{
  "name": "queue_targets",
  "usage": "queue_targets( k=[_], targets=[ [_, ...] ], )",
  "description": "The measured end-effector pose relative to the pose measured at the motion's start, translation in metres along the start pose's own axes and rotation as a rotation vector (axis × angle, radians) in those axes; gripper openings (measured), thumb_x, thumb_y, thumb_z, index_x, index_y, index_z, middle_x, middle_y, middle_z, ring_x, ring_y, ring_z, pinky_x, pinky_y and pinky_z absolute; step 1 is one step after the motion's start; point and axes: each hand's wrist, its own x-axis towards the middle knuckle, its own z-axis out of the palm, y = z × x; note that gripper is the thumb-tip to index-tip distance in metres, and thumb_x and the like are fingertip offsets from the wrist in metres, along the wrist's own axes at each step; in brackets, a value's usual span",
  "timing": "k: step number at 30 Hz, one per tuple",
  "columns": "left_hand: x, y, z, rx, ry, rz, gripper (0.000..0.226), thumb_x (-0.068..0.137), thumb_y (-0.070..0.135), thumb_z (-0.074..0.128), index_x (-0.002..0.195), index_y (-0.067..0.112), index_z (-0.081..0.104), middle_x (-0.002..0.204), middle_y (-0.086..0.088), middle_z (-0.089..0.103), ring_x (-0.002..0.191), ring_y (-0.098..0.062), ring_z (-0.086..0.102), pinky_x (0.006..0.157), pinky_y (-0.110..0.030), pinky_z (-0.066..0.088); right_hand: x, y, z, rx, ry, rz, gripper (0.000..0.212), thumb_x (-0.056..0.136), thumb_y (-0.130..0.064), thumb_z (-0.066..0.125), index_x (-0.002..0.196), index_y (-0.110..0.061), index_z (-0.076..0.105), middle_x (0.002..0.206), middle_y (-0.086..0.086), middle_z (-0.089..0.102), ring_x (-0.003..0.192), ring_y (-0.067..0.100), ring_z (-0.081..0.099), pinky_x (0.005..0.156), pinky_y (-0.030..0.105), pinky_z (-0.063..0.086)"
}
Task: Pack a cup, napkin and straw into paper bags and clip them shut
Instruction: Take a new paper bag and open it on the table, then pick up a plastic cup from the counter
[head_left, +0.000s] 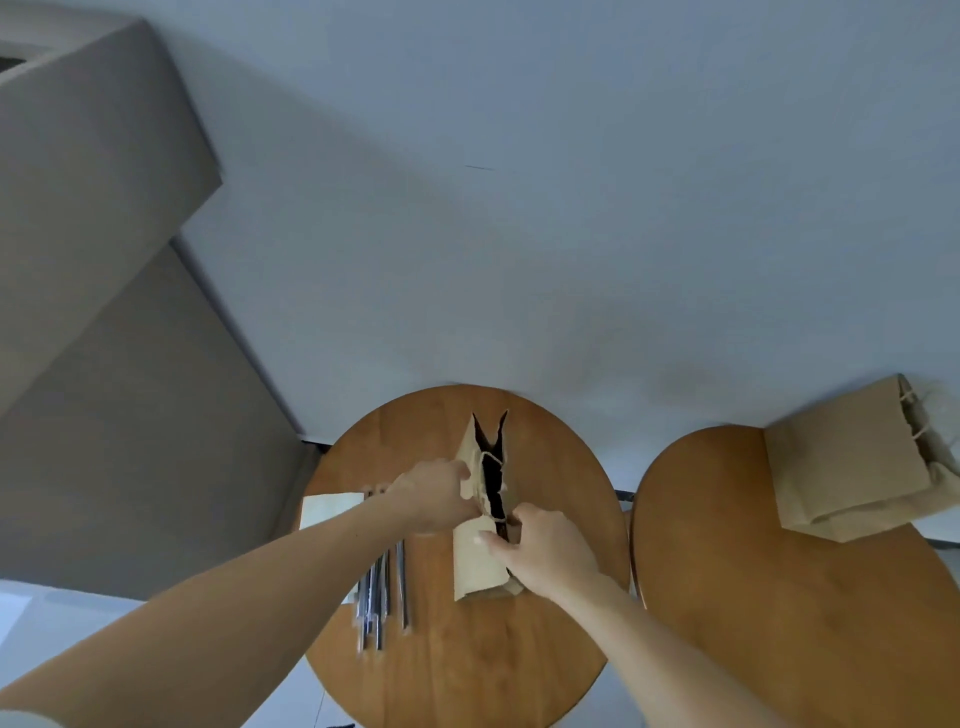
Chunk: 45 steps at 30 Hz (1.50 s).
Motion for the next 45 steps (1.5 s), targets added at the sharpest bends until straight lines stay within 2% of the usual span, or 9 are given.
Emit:
queue_targets(
  k=[7, 14, 23, 26, 32, 36, 38, 41, 45],
  targets=[
    [0.001, -0.014, 0.013, 0.004, -0.062, -0.049, 0.082, 0.077, 0.061, 0.065, 0.145, 0.026, 0.036, 0.139, 0.004, 0.053, 0.118, -0.019, 0.054, 0.085, -0.029, 0.035, 0.019, 0.021, -0.014, 0.116, 0.019, -0.038, 0.054, 0.088, -0.065, 0.053, 0.124, -0.025, 0.057, 0.099, -0.009, 0.069, 0.087, 0.010, 0.065, 0.070, 0.025, 0.052],
    [0.005, 0.010, 0.020, -0.107, -0.057, -0.084, 0.086, 0.070, 0.079, 0.056, 0.133, 0.022, 0.045, 0.121, 0.000, 0.064, 0.101, -0.020, 0.063, 0.084, -0.033, 0.055, 0.018, 0.036, -0.007, 0.263, -0.010, -0.006, 0.009, 0.095, -0.042, 0.058, 0.101, -0.035, 0.056, 0.085, -0.018, 0.063, 0.078, 0.004, 0.063, 0.062, 0.013, 0.046],
    [0.015, 0.027, 0.025, -0.023, 0.161, -0.327, 0.025, 0.096, 0.045, 0.051, 0.087, 0.023, 0.059, 0.078, 0.004, 0.063, 0.066, -0.010, 0.065, 0.060, -0.023, 0.055, 0.021, 0.036, -0.013, 0.041, 0.110, 0.177, 0.018, 0.087, -0.039, 0.064, 0.090, -0.031, 0.048, 0.077, -0.013, 0.058, 0.065, 0.007, 0.059, 0.049, 0.016, 0.037],
    [0.009, -0.001, 0.012, 0.128, 0.192, -0.377, 0.026, 0.096, 0.040, 0.052, 0.076, 0.024, 0.057, 0.071, 0.006, 0.063, 0.058, -0.007, 0.060, 0.046, -0.019, 0.039, 0.012, 0.051, -0.028, -0.099, 0.146, 0.228, 0.019, 0.087, -0.040, 0.064, 0.088, -0.030, 0.048, 0.072, -0.014, 0.056, 0.059, 0.005, 0.057, 0.047, 0.017, 0.038],
    [-0.006, -0.035, 0.017, 0.089, 0.111, -0.311, 0.025, 0.090, 0.045, 0.052, 0.074, 0.026, 0.057, 0.068, 0.006, 0.062, 0.057, -0.007, 0.062, 0.044, -0.016, 0.039, 0.000, 0.054, -0.027, -0.085, 0.040, 0.210, 0.020, 0.087, -0.045, 0.060, 0.094, -0.030, 0.049, 0.075, -0.014, 0.057, 0.063, 0.006, 0.061, 0.047, 0.016, 0.038],
    [-0.002, -0.019, 0.022, 0.019, -0.049, -0.174, 0.043, 0.080, 0.070, 0.056, 0.079, 0.027, 0.060, 0.074, 0.004, 0.068, 0.064, -0.010, 0.068, 0.061, -0.021, 0.055, -0.002, 0.046, -0.021, -0.019, -0.098, 0.150, 0.048, 0.085, -0.053, 0.060, 0.126, -0.032, 0.045, 0.093, -0.015, 0.059, 0.075, 0.009, 0.064, 0.053, 0.015, 0.046],
    [0.000, -0.014, 0.015, 0.037, -0.098, -0.119, 0.052, 0.076, 0.075, 0.057, 0.085, 0.025, 0.062, 0.082, 0.002, 0.069, 0.074, -0.013, 0.068, 0.073, -0.028, 0.057, -0.002, 0.046, -0.028, 0.031, -0.168, 0.155, 0.071, 0.081, -0.059, 0.062, 0.141, -0.032, 0.035, 0.121, -0.010, 0.060, 0.095, 0.011, 0.065, 0.067, 0.020, 0.055],
    [-0.002, -0.011, -0.001, 0.019, -0.214, -0.074, 0.076, 0.068, 0.075, 0.064, 0.123, 0.022, 0.055, 0.119, -0.001, 0.064, 0.104, -0.019, 0.061, 0.091, -0.035, 0.051, -0.003, 0.045, -0.043, 0.074, -0.248, 0.163, 0.093, 0.076, -0.064, 0.065, 0.152, -0.030, 0.022, 0.153, -0.004, 0.039, 0.131, 0.022, 0.049, 0.099, 0.033, 0.050],
    [-0.011, -0.006, -0.032, 0.099, -0.309, -0.100, 0.097, 0.067, 0.060, 0.073, 0.146, 0.019, 0.035, 0.138, -0.003, 0.052, 0.118, -0.023, 0.053, 0.096, -0.035, 0.046, 0.002, 0.037, -0.075, 0.061, -0.329, 0.139, 0.095, 0.079, -0.047, 0.068, 0.155, -0.027, 0.015, 0.158, 0.002, 0.032, 0.138, 0.025, 0.041, 0.107, 0.038, 0.044]
  ],
)
